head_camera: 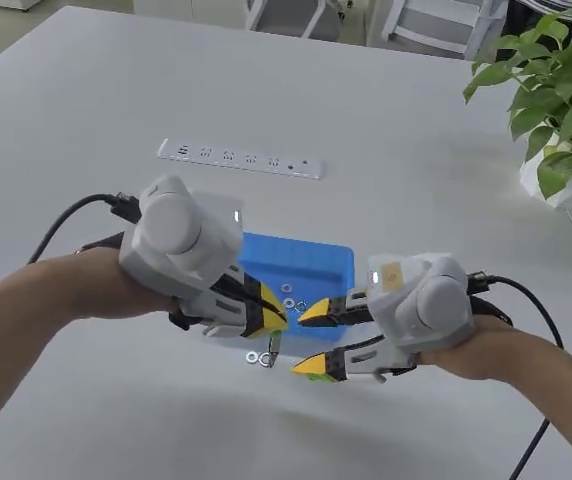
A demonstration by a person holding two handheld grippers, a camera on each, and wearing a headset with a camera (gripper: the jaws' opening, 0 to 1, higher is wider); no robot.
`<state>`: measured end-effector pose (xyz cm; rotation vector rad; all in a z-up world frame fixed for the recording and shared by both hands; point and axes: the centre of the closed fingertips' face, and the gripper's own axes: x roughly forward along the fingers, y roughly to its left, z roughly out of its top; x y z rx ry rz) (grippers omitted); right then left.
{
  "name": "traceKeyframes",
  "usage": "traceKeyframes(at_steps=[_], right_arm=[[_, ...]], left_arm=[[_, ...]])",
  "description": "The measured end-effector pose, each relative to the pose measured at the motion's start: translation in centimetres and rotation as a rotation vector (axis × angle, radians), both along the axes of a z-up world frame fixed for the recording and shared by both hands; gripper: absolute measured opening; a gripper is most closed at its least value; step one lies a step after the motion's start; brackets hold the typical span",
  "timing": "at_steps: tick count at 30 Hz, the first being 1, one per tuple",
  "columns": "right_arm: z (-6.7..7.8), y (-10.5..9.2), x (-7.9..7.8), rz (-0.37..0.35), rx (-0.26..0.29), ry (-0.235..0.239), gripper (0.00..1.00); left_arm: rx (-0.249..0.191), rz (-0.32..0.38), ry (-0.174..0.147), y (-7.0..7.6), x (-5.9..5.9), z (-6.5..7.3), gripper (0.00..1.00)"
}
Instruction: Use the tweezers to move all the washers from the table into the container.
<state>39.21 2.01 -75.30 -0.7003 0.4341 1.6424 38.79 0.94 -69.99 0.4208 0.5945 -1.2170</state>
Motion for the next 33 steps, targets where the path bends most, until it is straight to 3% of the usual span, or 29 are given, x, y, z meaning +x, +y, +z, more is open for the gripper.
traceKeyframes(at_steps=[17,33], right_arm=[[-1.8,2.1,-0.7,0.105,-0.075,-0.02,0.11],[-1.9,1.8,-0.6,0.067,-0.069,0.009,0.08]], left_arm=[[0.021,-0.037,0.006,0.6,0.5,-0.7,0.06],[0.013,-0.038,0.009,0.0,0.3,-0.7,0.06]])
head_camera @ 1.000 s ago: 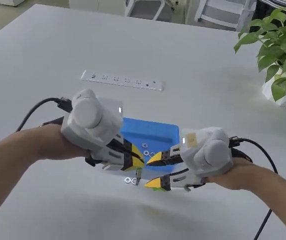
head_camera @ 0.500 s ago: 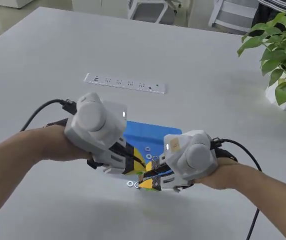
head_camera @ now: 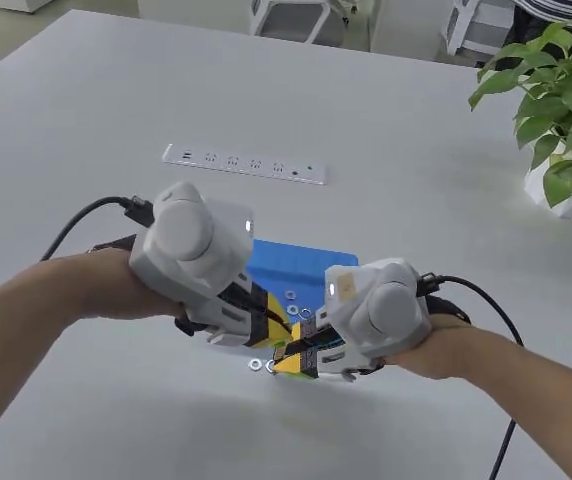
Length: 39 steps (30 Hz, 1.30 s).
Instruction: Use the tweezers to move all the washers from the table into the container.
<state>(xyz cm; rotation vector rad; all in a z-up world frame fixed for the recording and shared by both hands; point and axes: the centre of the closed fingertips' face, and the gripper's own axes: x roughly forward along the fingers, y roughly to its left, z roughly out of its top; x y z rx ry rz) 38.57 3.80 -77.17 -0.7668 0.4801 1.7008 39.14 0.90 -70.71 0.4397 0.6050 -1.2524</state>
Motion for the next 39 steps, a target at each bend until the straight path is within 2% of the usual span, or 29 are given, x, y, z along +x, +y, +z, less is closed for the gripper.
traceKeyframes(at_steps=[4,9,11,16,21,25,34,39], right_arm=[[0.0,0.1,0.1,-0.014,0.003,0.008,0.08],[0.0,0.0,0.1,-0.02,0.001,0.012,0.08],[0.0,0.1,0.1,-0.019,-0.001,0.012,0.08],[0.2,0.2,0.0,-0.021,0.001,0.008,0.08],[0.6,0.3,0.0,-0.023,0.001,0.01,0.08],[1.4,0.2,0.1,-0.032,0.007,0.011,0.08],[3.3,0.0,-0.2,-0.021,0.02,0.008,0.08],[4.7,-0.1,-0.2,-0.02,0.031,0.01,0.08]], left_arm=[[0.003,0.001,0.0,0.0,0.0,0.0,0.07],[-0.004,-0.004,0.006,0.0,-0.3,0.1,0.14],[-0.008,0.001,-0.001,0.0,-0.2,0.2,0.16],[-0.023,0.019,-0.01,0.3,-0.2,0.6,0.24],[-0.06,0.05,-0.014,0.6,-0.4,1.5,0.3],[-0.085,0.081,-0.026,1.0,-0.6,2.2,0.4],[-0.115,0.146,-0.015,2.7,-1.0,2.9,0.55],[-0.131,0.181,-0.016,3.2,-1.1,3.2,0.68]])
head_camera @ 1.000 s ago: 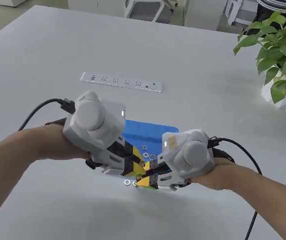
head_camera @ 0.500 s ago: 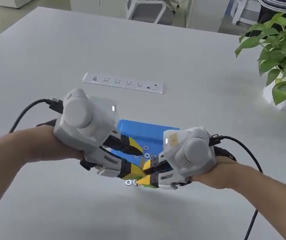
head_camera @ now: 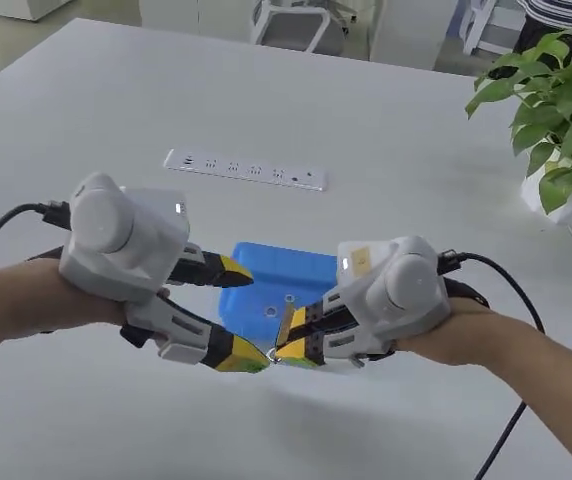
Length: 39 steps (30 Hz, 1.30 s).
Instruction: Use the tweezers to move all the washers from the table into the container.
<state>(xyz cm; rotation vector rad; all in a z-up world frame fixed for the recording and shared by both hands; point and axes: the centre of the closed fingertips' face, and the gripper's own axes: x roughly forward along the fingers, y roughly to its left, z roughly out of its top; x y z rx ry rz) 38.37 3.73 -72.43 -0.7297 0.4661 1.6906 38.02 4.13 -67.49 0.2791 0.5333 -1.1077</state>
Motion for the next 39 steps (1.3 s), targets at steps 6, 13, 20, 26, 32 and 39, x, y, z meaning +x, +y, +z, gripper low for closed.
traceKeyframes(at_steps=[6,13,20,26,32,39], right_arm=[[1.7,-0.1,0.2,-0.001,0.009,-0.003,0.08],[3.8,0.0,0.8,-0.002,0.03,-0.017,0.08],[5.4,0.1,1.8,-0.01,0.05,-0.033,0.08],[6.4,0.3,2.7,-0.018,0.062,-0.045,0.08],[7.3,0.3,3.9,-0.027,0.07,-0.064,0.08],[7.7,0.4,5.7,-0.042,0.078,-0.083,0.08]], left_arm=[[-0.012,0.027,0.006,0.4,-0.1,0.2,0.78],[-0.034,0.053,-0.001,0.8,-0.2,0.9,0.88],[-0.03,0.074,-0.014,1.2,-0.1,1.1,0.98],[-0.037,0.087,-0.019,1.4,0.0,1.4,0.99],[-0.035,0.09,-0.022,1.5,0.1,1.5,0.99],[-0.034,0.088,-0.018,1.4,0.2,1.3,0.99]])
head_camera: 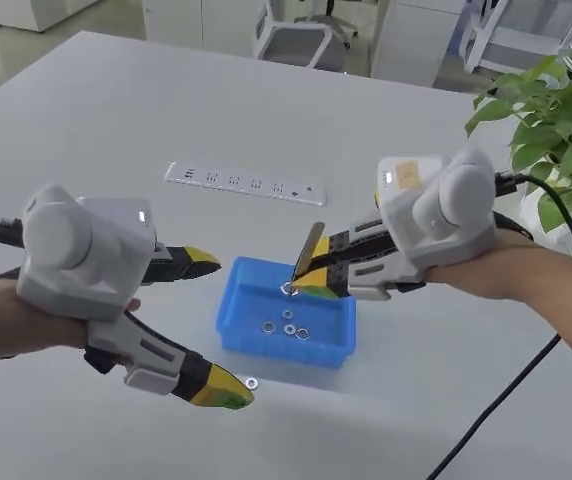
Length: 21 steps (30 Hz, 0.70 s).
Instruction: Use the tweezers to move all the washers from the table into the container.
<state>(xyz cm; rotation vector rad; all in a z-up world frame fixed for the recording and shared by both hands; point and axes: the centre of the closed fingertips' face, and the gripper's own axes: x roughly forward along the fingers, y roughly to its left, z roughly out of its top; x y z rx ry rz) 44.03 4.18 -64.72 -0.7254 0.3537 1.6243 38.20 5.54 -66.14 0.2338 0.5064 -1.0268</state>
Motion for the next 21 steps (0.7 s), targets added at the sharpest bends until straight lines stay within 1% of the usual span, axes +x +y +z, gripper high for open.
traceKeyframes(at_steps=[5,9,13,19,21], right_arm=[[-0.2,0.2,1.1,-0.007,0.001,-0.016,0.08],[-0.8,0.3,2.0,-0.012,-0.003,-0.026,0.08],[-1.4,0.2,2.9,-0.02,-0.003,-0.037,0.08],[-2.5,0.0,4.0,-0.029,-0.011,-0.042,0.09],[-2.9,-0.1,4.2,-0.031,-0.015,-0.04,0.09]], left_arm=[[-0.003,0.002,-0.002,0.0,0.3,0.1,0.99],[-0.002,0.004,-0.004,0.0,0.6,0.3,0.99],[-0.007,0.008,-0.009,0.0,1.1,0.6,0.99],[-0.011,0.012,-0.02,-0.3,2.4,0.9,0.97],[-0.01,0.014,-0.036,-0.4,3.0,1.0,0.93]])
